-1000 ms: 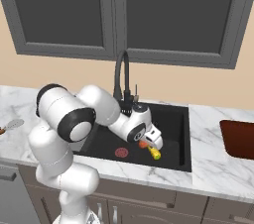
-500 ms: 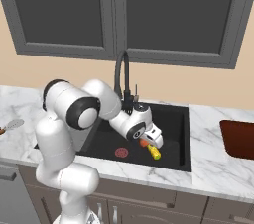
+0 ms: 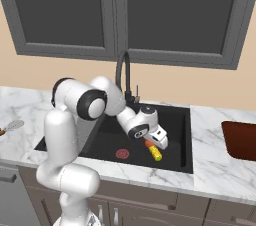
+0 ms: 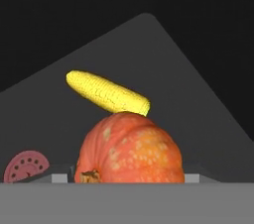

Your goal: Pick up all produce items and place them in the sink. Turn on the sink faucet to wash them. Then turn the sink off and put them in the tray.

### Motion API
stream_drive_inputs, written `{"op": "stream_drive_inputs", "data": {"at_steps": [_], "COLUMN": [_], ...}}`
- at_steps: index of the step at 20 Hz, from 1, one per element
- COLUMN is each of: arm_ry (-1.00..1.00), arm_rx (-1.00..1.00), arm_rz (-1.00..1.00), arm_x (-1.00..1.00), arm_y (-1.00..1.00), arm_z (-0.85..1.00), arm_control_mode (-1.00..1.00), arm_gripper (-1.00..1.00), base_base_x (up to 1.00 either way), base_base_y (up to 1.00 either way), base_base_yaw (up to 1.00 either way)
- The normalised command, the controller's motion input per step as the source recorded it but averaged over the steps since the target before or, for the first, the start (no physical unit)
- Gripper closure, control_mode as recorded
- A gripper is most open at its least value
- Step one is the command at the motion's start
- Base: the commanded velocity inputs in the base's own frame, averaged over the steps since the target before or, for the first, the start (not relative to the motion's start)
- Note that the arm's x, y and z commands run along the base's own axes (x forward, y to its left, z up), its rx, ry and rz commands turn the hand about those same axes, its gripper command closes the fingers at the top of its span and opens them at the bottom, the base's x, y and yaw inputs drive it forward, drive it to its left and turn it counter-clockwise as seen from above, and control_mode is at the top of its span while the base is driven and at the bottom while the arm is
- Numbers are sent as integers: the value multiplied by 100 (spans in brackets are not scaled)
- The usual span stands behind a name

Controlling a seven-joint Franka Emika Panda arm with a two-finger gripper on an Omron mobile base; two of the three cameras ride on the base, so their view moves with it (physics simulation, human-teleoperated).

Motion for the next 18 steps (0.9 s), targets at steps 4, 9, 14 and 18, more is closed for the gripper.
{"op": "stream_drive_inputs", "data": {"at_steps": [4, 9, 14, 18], "arm_ry": [-1, -4, -4, -1], "arm_rx": [3, 1, 0, 0], "arm_rz": [0, 0, 0, 0], "arm_x": [28, 26, 22, 8], "arm_y": [-15, -13, -12, -6], "arm_z": [-16, -19, -21, -24], "arm_control_mode": [-100, -100, -100, -100], "arm_gripper": [100, 100, 100, 100], "base_base_x": [0, 0, 0, 0], "base_base_y": [0, 0, 0, 0], "base_base_yaw": [0, 0, 0, 0]}}
